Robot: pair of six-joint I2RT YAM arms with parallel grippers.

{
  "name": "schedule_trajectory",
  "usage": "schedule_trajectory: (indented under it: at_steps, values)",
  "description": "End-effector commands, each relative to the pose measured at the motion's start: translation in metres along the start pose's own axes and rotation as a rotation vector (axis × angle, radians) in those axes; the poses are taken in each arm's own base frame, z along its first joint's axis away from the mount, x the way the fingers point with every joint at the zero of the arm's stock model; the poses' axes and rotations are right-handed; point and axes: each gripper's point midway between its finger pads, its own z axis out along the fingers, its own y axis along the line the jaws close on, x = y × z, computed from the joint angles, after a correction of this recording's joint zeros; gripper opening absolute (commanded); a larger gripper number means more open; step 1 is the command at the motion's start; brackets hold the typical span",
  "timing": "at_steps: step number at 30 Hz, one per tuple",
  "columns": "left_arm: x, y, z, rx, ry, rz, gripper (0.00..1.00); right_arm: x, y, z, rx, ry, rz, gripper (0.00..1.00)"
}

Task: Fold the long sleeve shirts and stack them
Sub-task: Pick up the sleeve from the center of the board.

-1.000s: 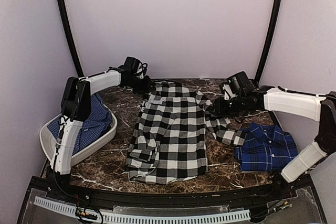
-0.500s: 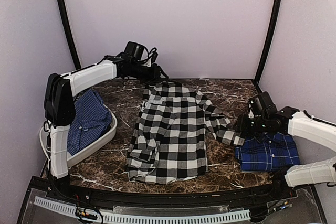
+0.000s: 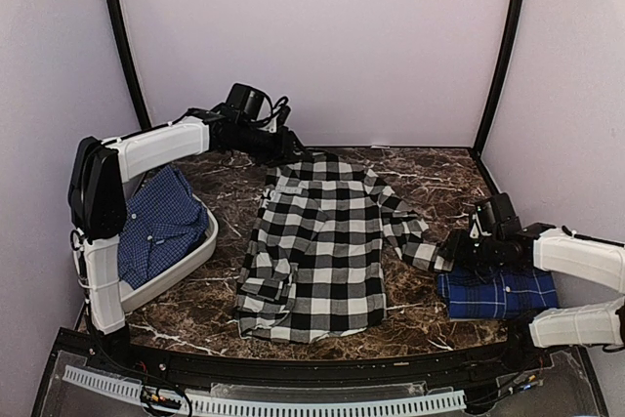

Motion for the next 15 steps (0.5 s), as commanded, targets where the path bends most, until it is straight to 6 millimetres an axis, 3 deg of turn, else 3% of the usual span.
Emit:
schedule_trajectory:
  at_steps: [1, 5, 11, 15]
  values:
    - [-0.011, -0.027, -0.027, 0.045, -0.052, 0.028, 0.35, -0.014, 0.015, 0.003, -0.085, -0.062, 0.015, 0.55]
    - [-0.008, -0.027, -0.027, 0.043, -0.045, 0.023, 0.35, -0.022, 0.023, 0.001, -0.114, -0.092, -0.002, 0.40]
    - [-0.001, -0.027, -0.026, 0.042, -0.035, 0.018, 0.35, -0.038, 0.042, -0.008, -0.152, -0.112, -0.076, 0.02]
    - [0.003, -0.027, -0.027, 0.043, -0.029, 0.016, 0.35, -0.056, 0.067, -0.024, -0.209, -0.149, -0.135, 0.00]
